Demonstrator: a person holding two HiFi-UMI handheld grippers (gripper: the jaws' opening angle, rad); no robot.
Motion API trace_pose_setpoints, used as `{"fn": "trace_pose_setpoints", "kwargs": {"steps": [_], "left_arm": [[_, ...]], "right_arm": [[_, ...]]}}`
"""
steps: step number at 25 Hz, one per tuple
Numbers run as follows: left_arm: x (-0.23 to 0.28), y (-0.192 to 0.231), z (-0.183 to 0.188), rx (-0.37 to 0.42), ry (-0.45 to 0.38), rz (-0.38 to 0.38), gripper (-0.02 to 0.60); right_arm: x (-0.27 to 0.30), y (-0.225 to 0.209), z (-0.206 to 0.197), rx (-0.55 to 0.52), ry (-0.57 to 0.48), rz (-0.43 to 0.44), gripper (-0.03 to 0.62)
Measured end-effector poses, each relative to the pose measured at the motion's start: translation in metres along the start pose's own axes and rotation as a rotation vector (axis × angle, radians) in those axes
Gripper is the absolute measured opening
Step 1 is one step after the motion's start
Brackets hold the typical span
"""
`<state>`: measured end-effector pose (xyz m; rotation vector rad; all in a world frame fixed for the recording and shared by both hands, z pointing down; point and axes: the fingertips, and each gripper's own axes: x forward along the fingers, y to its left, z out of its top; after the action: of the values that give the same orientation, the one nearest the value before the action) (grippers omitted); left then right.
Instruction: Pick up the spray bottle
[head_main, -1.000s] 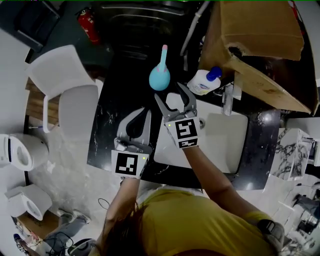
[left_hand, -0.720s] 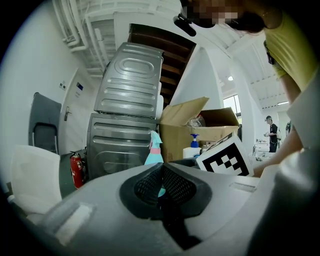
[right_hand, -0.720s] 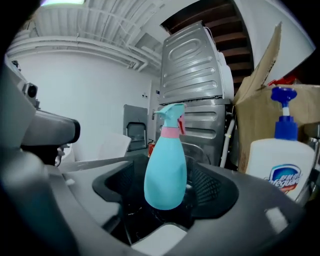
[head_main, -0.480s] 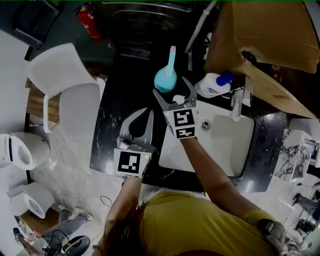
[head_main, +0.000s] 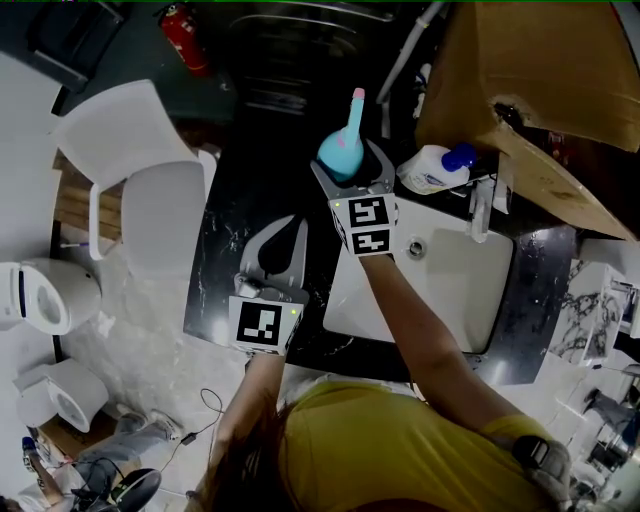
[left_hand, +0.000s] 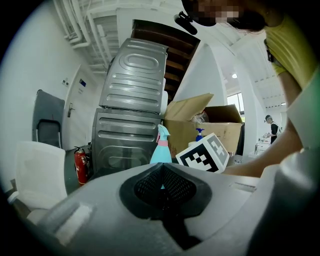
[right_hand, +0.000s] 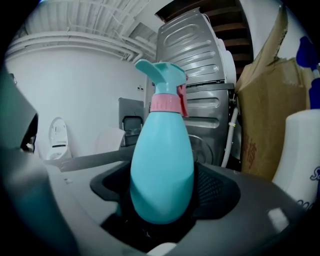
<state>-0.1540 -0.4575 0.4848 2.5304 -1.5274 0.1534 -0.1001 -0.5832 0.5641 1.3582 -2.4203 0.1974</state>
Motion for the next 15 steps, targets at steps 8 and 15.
{"fn": "trace_pose_setpoints", "kwargs": {"steps": [8, 15], "left_arm": [[-0.007, -0.005, 0.001, 0.012, 0.005, 0.007, 0.003], [-0.019, -0.017, 0.007, 0.026, -0.005, 0.013, 0.003]], "right_arm": [[0.000, -0.002, 0.000, -0.008, -0.011, 0.005, 0.374], [-0.020, -0.005, 0.009, -0.004, -0.046, -0.005, 0.370]]}}
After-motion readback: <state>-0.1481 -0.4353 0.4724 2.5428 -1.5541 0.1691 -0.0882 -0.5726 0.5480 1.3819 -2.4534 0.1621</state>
